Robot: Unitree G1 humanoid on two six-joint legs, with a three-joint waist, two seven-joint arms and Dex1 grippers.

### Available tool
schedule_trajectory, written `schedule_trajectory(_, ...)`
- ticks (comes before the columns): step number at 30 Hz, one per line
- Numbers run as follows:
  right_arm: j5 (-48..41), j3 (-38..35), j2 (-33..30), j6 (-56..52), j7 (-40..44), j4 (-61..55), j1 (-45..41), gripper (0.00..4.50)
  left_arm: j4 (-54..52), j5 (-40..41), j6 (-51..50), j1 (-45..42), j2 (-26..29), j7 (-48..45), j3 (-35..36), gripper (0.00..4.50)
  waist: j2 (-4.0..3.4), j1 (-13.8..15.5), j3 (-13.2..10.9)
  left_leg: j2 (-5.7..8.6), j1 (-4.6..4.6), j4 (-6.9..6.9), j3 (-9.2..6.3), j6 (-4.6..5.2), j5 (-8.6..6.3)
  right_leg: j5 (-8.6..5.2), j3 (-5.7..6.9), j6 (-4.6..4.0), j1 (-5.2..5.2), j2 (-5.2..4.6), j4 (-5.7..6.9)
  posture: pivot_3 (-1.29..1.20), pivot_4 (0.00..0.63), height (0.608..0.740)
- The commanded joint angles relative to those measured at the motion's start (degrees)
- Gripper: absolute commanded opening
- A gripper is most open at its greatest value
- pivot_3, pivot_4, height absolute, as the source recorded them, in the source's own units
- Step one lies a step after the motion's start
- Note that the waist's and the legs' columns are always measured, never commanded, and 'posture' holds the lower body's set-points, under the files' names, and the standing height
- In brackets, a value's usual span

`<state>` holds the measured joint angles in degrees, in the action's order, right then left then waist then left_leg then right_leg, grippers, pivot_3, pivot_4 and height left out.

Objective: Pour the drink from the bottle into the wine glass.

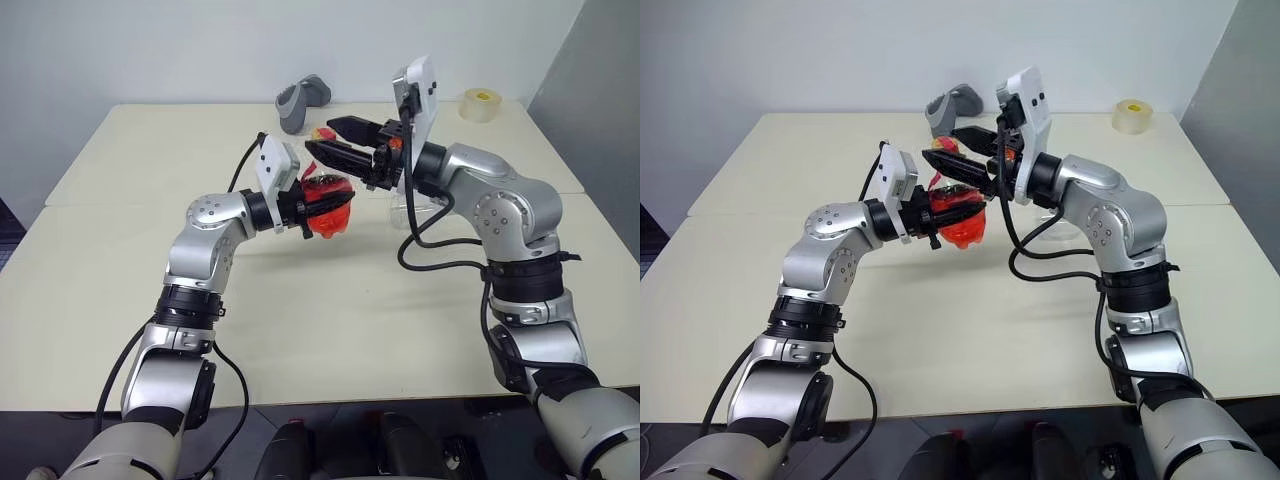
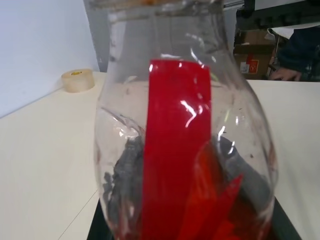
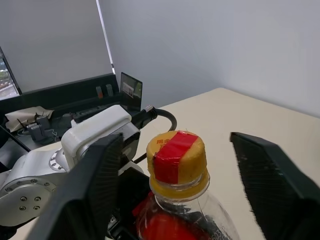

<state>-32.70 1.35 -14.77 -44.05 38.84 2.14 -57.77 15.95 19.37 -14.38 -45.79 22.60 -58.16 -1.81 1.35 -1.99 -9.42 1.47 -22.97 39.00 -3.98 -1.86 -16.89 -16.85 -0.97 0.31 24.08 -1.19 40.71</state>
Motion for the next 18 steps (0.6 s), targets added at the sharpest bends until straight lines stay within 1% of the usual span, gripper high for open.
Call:
schedule_trajectory(1,0.1,-0.4,0.3,1.8,0.8,-0.7,-2.2,2.13,-1.7,0.7,1.6,-2.3,-0.1,-0.2,0.9,1.13,0.0,0.0,0.0,0.0,0.0,0.0,0.0,0.0,0.0,0.0,0.0,0.0,0.0,0.0,0.0,0.0,0.15,0.74)
schedule_trajectory(3,0.3,-0.1,0.1,2.2,1.4,-0.6,-2.2,1.38,-1.7,0.8,1.6,-2.2,-0.1,-0.3,1.0,1.13,0.0,0.0,0.0,0.0,0.0,0.0,0.0,0.0,0.0,0.0,0.0,0.0,0.01,0.0,0.01,0.0,0.15,0.74)
schedule_trajectory(4,0.4,-0.1,0.1,2.3,1.5,-0.5,-2.3,1.22,-1.7,0.8,1.6,-2.2,-0.1,-0.3,1.0,1.13,0.0,0.0,0.0,0.0,0.0,0.0,0.0,0.0,0.0,0.0,0.0,0.0,0.0,0.0,0.01,0.0,0.15,0.74)
schedule_trajectory(11,1.1,0.2,-0.6,2.9,2.4,-0.4,-2.8,1.23,-3.3,1.0,1.0,-1.0,0.0,-0.4,0.8,1.13,0.0,0.0,0.0,0.0,0.0,0.0,0.0,0.0,0.0,0.0,0.0,0.0,0.0,0.0,0.01,0.0,0.15,0.74)
schedule_trajectory(18,-0.2,0.3,-4.2,3.4,11.6,2.1,-6.6,1.23,-10.8,2.8,-1.6,4.6,1.7,-3.4,-1.1,1.12,-0.01,0.0,0.0,0.0,0.0,-0.02,-0.01,0.0,0.0,0.0,0.01,0.0,0.0,0.0,-0.04,0.0,0.15,0.74)
